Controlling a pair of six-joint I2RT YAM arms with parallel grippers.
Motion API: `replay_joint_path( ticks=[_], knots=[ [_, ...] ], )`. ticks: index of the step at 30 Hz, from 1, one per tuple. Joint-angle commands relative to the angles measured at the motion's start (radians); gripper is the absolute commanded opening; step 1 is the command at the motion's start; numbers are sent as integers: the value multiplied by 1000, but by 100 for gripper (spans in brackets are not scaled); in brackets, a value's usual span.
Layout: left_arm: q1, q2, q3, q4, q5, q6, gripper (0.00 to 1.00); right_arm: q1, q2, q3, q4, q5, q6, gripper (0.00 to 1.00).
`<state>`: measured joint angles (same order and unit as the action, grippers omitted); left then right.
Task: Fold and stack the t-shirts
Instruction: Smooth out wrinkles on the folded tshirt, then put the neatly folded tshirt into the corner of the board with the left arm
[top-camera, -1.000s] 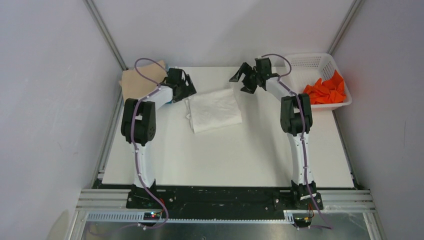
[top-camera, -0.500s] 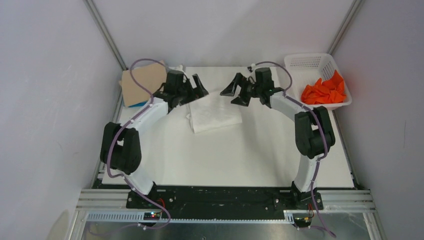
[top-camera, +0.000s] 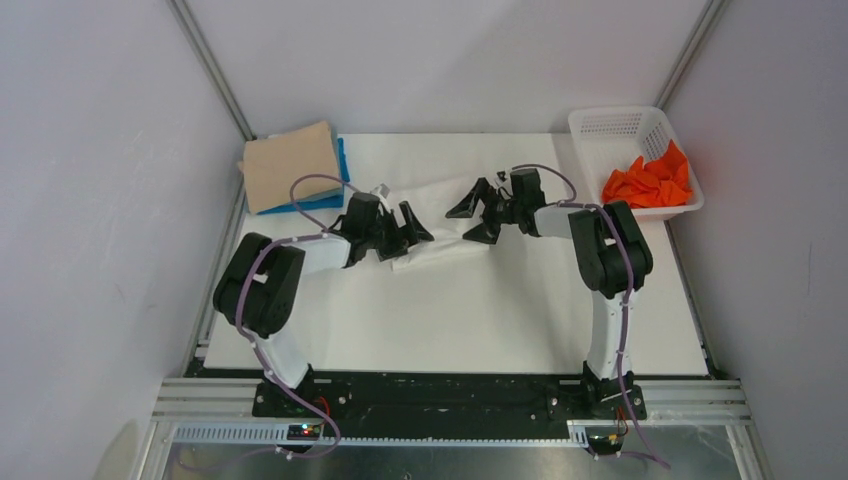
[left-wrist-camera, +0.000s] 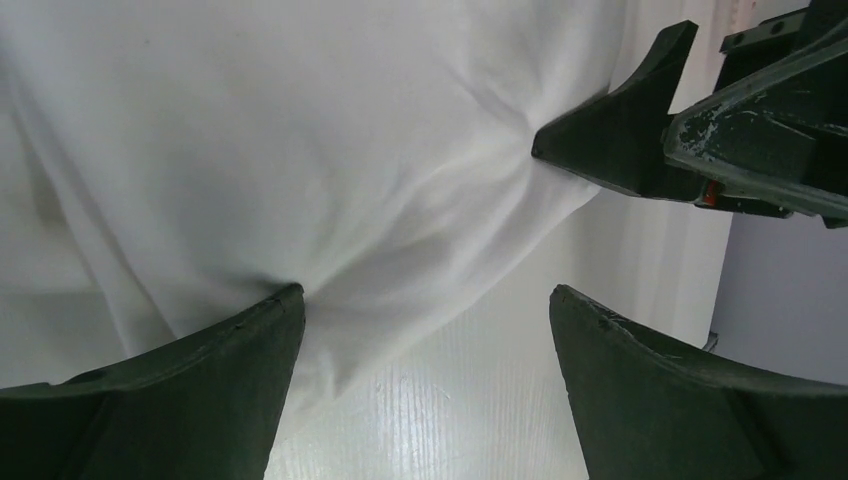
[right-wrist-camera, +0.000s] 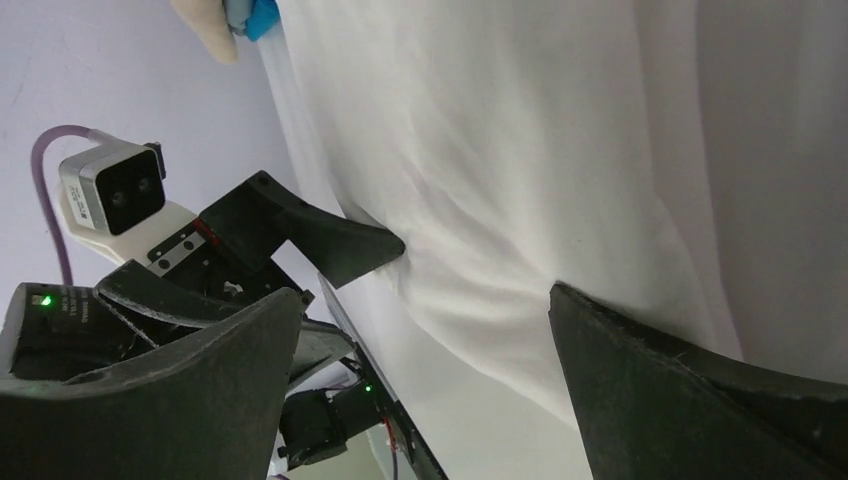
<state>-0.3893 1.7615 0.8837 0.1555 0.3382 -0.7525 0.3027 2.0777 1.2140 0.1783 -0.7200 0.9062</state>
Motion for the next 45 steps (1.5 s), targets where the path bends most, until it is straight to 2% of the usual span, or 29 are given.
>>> replay_joint_path(
  ticks=[1,7,10,14,19,22,25,27,34,40,42,45],
  knots=[
    [23,-6,-120,5,-44,17,100,-33,2,-86,31,21,-28,99],
    [14,-83,-238,5,-67,14,100,-15,-79,-227,35,41,-62,99],
    [8,-200,-353,4,-101,12,100,-9,-139,-343,67,63,-61,99],
    [-24,-349,-444,2,-110,6,100,18,-238,-414,50,104,-79,100],
    [-45,-526,-411,-23,-88,26,100,33,-436,-392,-34,125,-151,99],
    [-45,-574,-305,-181,-237,68,100,24,-567,-372,-151,171,-208,99],
    [-43,-529,-212,-288,-398,96,100,10,-723,-369,-302,302,-266,99],
    [-36,-462,-151,-328,-429,111,100,-3,-793,-372,-388,382,-291,99],
    [-15,-144,64,-379,-405,146,100,-33,-1003,-418,-532,548,-337,99],
    [-30,-15,140,-377,-351,146,100,-49,-1104,-451,-572,607,-354,99],
    [-43,17,157,-378,-347,146,97,-56,-1115,-454,-569,606,-355,100],
    [-63,66,183,-378,-332,137,86,-64,-1121,-457,-567,601,-359,100]
  ],
)
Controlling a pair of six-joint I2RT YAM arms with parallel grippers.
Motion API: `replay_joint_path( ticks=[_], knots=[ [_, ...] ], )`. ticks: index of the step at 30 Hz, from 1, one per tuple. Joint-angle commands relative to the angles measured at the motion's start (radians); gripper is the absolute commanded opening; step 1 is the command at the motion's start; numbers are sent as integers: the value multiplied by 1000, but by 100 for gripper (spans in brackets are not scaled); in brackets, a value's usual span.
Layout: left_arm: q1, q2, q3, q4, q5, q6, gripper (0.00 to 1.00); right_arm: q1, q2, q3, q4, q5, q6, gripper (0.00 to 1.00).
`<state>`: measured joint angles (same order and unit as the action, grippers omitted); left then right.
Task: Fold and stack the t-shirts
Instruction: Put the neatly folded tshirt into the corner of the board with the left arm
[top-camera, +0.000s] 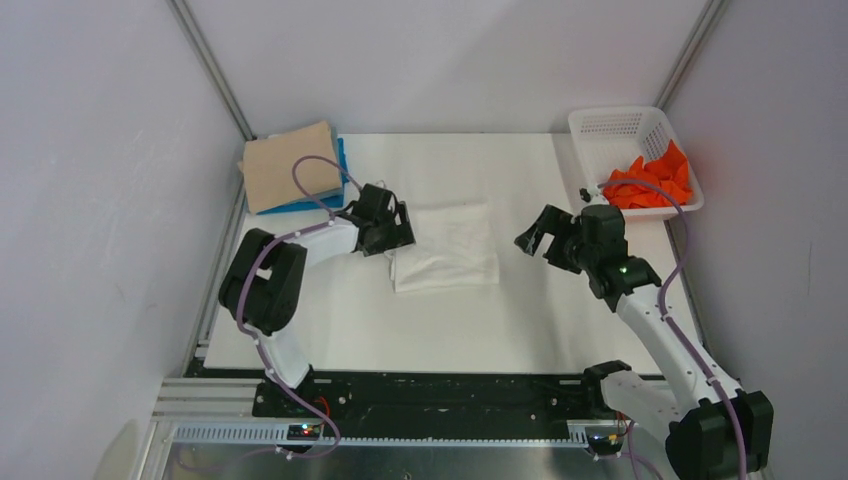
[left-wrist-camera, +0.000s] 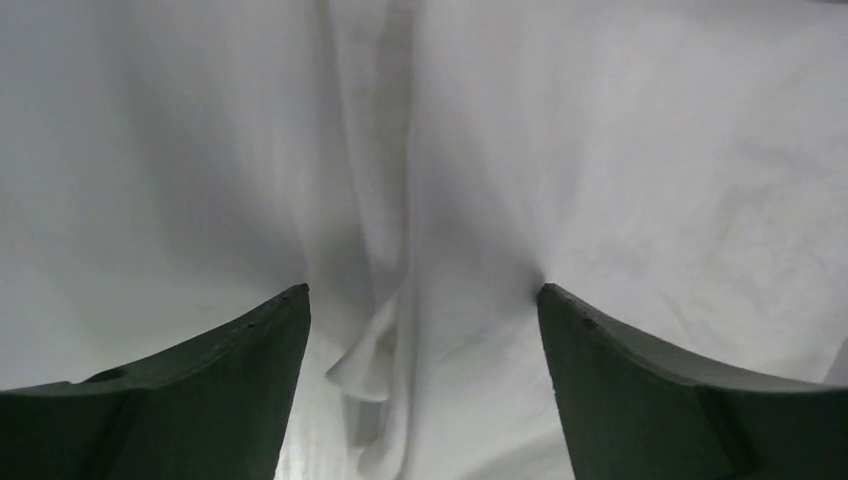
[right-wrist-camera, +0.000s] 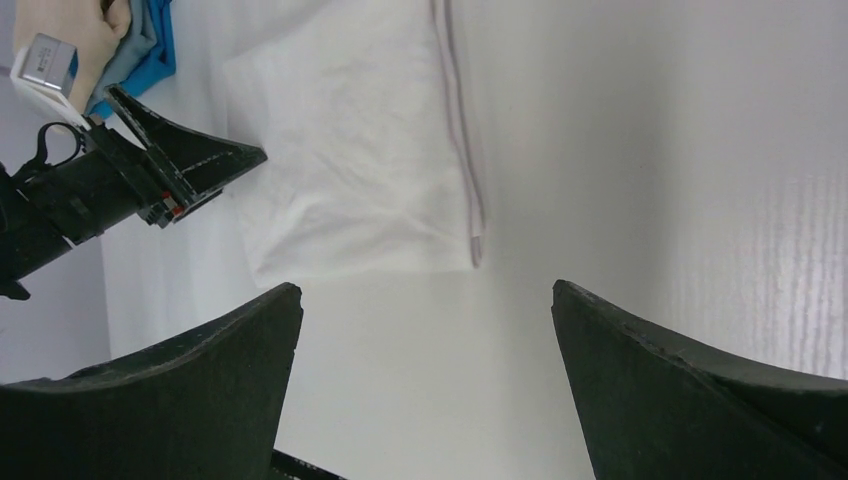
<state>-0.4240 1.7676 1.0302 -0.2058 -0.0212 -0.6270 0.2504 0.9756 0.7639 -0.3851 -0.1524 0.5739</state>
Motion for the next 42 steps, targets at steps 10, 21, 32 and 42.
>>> replay_joint_path(
  ticks=[10,21,32,42],
  knots=[
    [-89,145,105,-30,-43,21,18,-44,-24,-28,0,27,-38,99],
    [-90,77,220,-105,-477,329,0,-92,-51,-68,47,1,-57,99],
    [14,148,452,-61,-653,690,0,-95,-86,-91,85,36,-76,99],
    [151,193,652,4,-616,885,0,-96,-48,-91,118,44,-91,99]
  ],
)
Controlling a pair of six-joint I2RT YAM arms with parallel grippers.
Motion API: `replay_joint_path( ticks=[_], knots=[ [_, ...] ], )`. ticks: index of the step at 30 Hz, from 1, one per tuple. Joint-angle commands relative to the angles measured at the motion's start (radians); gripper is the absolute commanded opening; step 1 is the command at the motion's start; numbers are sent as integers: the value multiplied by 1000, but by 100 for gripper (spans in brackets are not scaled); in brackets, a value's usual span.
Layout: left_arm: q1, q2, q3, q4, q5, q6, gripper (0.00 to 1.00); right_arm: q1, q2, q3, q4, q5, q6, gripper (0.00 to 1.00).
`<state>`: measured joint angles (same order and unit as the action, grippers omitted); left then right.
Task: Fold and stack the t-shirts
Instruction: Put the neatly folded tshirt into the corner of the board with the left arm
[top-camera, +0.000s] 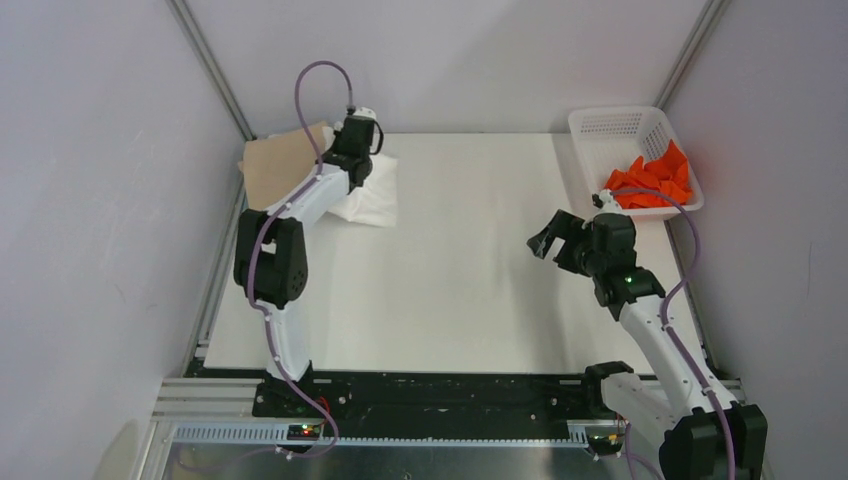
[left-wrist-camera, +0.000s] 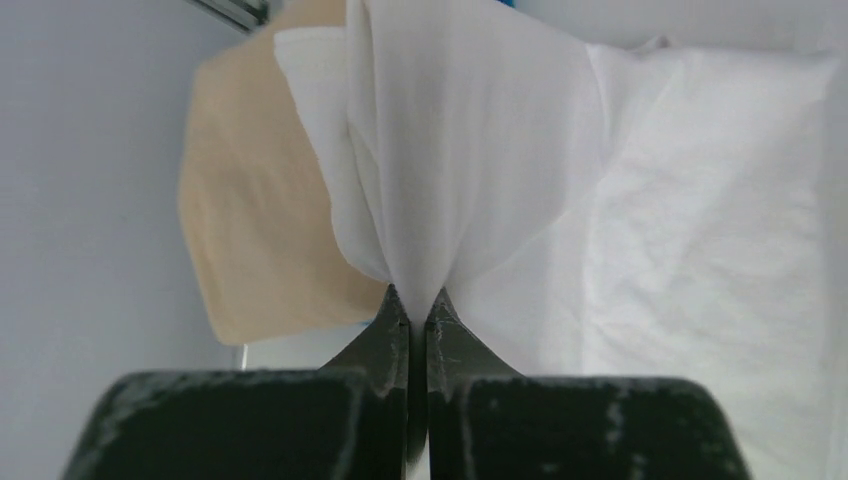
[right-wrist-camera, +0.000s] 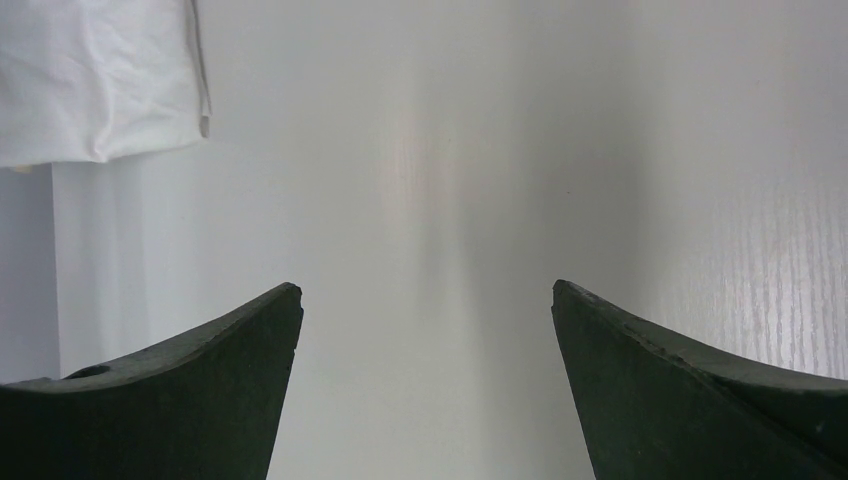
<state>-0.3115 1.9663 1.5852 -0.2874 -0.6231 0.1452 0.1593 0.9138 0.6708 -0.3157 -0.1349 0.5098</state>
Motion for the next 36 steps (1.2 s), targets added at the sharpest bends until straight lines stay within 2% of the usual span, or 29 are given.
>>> replay_joint_path(
  ticks=[1,12,23,36],
  knots=[
    [57,-5,108,87,7,114,0,-5,18,2,48,30,-28,99],
    [124,-68,187,85,143,173,0,-7,41,2,46,64,-37,99],
    [126,-130,306,55,164,172,0,-12,33,2,7,130,-41,99],
    [159,-152,338,34,216,155,0,-23,113,2,22,168,-31,99]
  ],
)
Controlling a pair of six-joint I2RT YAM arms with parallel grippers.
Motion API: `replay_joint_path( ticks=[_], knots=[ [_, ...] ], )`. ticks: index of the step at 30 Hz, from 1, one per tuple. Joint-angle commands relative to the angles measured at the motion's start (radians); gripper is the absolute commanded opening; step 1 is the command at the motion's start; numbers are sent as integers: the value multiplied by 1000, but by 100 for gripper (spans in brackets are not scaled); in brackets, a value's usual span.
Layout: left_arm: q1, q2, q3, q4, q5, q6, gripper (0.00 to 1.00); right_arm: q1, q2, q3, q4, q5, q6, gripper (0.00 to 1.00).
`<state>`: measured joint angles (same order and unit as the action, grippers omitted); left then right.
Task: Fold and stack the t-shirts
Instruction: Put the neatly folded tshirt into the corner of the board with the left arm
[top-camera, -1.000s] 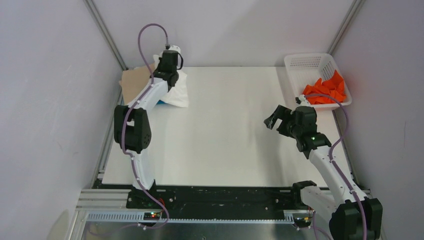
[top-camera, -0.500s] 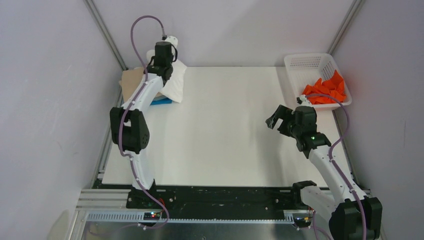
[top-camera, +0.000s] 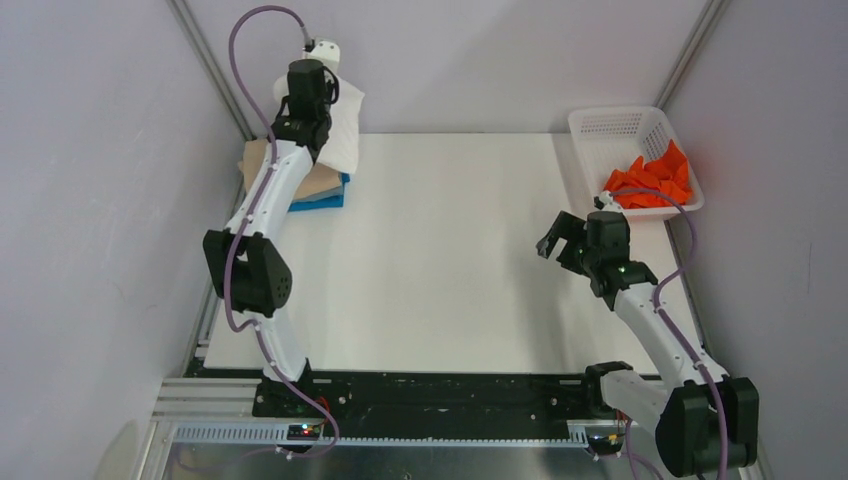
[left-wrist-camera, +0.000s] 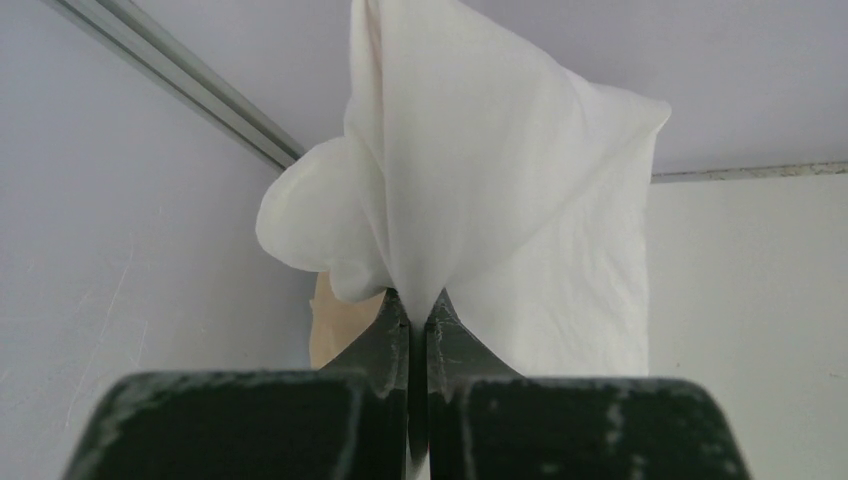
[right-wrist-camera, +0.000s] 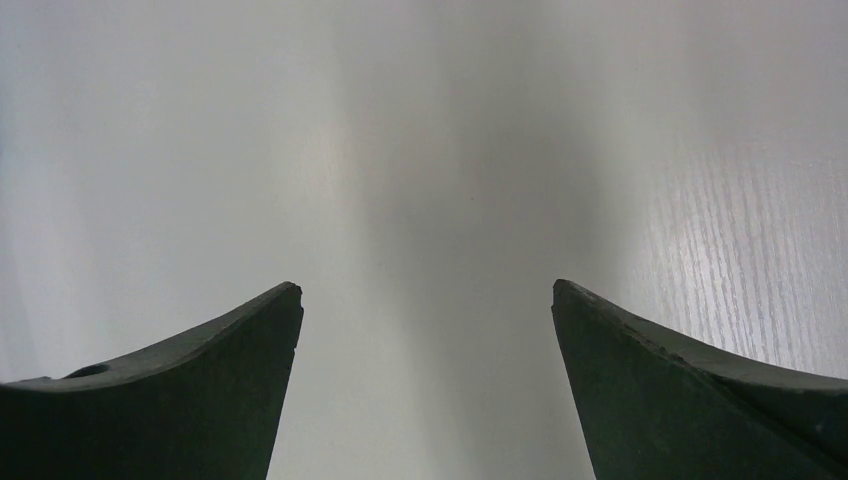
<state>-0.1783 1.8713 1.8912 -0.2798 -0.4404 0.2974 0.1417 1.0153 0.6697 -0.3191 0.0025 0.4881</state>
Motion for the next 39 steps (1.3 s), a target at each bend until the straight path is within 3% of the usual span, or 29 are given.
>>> replay_joint_path(
  ticks=[1,15,33,35,37,38,39],
  knots=[
    [36,-54,30,23,40,-4,0,-6,16,3,26,31,-8,99],
    [151,72,-25,24,124,-77,0,-9,52,2,28,55,-5,99],
    [311,176,-50,25,128,-129,0,-10,85,2,44,50,11,100],
    [321,189,-49,25,103,-140,13,-10,91,3,49,47,13,99],
    [322,195,-56,26,68,-135,44,-10,99,6,48,46,13,99],
    [322,197,-58,27,36,-132,79,-10,102,11,45,46,13,99],
    [323,198,-57,29,3,-131,89,-10,108,13,43,46,13,99]
  ],
)
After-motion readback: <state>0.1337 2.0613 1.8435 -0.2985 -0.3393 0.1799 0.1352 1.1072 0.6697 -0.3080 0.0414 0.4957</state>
